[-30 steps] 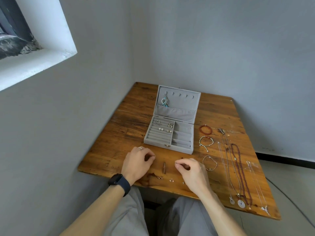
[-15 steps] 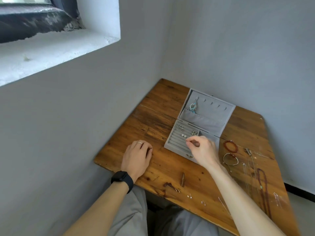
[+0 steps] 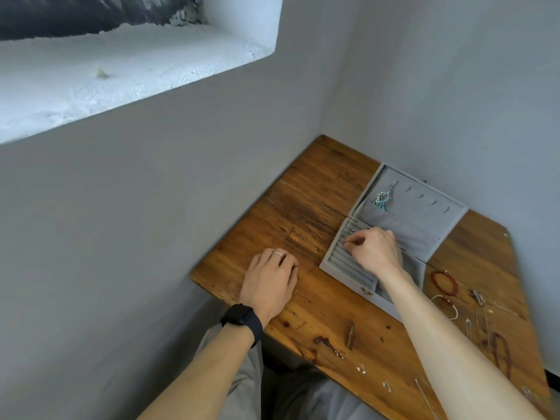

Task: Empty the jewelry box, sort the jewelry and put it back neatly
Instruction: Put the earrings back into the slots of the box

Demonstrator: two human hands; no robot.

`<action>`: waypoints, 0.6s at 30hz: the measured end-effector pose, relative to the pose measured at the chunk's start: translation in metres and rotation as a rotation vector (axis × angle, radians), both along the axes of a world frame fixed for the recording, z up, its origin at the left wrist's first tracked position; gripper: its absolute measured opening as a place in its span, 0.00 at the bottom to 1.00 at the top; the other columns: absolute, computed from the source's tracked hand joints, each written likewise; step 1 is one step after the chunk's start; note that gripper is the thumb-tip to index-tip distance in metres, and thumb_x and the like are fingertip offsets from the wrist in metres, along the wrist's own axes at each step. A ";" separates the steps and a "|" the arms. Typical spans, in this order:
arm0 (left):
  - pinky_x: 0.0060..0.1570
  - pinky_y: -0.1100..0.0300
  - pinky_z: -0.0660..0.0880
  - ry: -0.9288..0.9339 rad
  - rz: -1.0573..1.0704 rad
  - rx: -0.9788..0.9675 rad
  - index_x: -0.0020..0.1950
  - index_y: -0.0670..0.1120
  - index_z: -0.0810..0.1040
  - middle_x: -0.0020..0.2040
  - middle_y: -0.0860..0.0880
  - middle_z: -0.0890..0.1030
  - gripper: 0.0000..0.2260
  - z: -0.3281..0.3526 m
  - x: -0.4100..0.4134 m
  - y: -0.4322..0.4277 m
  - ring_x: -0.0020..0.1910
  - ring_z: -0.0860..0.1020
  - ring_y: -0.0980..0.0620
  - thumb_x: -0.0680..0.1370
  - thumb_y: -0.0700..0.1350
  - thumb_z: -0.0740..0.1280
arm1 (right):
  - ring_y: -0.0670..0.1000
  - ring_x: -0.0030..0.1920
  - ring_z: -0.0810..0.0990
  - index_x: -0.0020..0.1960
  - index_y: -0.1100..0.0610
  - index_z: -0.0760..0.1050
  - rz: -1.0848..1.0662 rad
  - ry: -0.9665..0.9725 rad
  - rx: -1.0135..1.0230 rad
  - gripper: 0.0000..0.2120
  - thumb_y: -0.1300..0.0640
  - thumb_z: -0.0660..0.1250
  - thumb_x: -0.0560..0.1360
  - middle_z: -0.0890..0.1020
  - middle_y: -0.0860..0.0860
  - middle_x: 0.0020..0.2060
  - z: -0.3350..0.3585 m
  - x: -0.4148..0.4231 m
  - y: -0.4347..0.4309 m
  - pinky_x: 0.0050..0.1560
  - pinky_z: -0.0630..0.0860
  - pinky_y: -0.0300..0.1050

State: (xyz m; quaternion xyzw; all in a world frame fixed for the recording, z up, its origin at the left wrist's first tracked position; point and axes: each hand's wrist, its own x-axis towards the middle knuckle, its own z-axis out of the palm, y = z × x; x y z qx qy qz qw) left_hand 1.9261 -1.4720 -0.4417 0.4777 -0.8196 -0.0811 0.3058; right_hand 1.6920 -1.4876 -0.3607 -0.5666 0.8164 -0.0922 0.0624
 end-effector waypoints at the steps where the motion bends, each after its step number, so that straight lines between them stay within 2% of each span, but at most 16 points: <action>1: 0.54 0.55 0.74 0.003 -0.001 0.000 0.53 0.51 0.80 0.51 0.53 0.79 0.07 0.000 0.000 0.000 0.53 0.75 0.52 0.81 0.49 0.63 | 0.57 0.59 0.74 0.52 0.44 0.84 -0.014 -0.003 -0.008 0.07 0.47 0.70 0.76 0.83 0.50 0.55 0.001 0.001 -0.001 0.53 0.77 0.51; 5: 0.54 0.55 0.73 0.006 -0.003 -0.002 0.53 0.51 0.80 0.51 0.54 0.79 0.07 -0.001 0.000 0.000 0.52 0.74 0.53 0.81 0.49 0.63 | 0.58 0.58 0.75 0.49 0.43 0.84 -0.038 0.050 -0.030 0.05 0.49 0.70 0.76 0.83 0.51 0.53 0.003 0.004 -0.003 0.49 0.77 0.49; 10: 0.54 0.55 0.73 -0.007 -0.001 0.002 0.52 0.51 0.80 0.51 0.54 0.79 0.06 0.000 0.000 0.000 0.52 0.74 0.53 0.81 0.49 0.63 | 0.57 0.58 0.75 0.51 0.43 0.85 0.008 0.130 -0.039 0.06 0.49 0.69 0.77 0.83 0.50 0.53 0.000 0.005 -0.001 0.53 0.75 0.50; 15: 0.55 0.57 0.72 -0.024 -0.009 0.062 0.53 0.52 0.80 0.53 0.56 0.79 0.06 0.006 0.001 0.000 0.54 0.74 0.54 0.80 0.50 0.64 | 0.55 0.58 0.74 0.57 0.45 0.83 0.016 0.042 -0.116 0.10 0.48 0.69 0.77 0.82 0.49 0.57 0.000 0.000 0.012 0.54 0.76 0.49; 18: 0.57 0.60 0.71 0.062 -0.011 0.192 0.54 0.55 0.80 0.54 0.59 0.79 0.06 0.011 0.007 -0.005 0.56 0.73 0.57 0.80 0.51 0.65 | 0.50 0.54 0.71 0.57 0.47 0.81 -0.029 -0.047 -0.246 0.10 0.49 0.68 0.77 0.81 0.48 0.56 -0.006 -0.003 0.042 0.48 0.69 0.45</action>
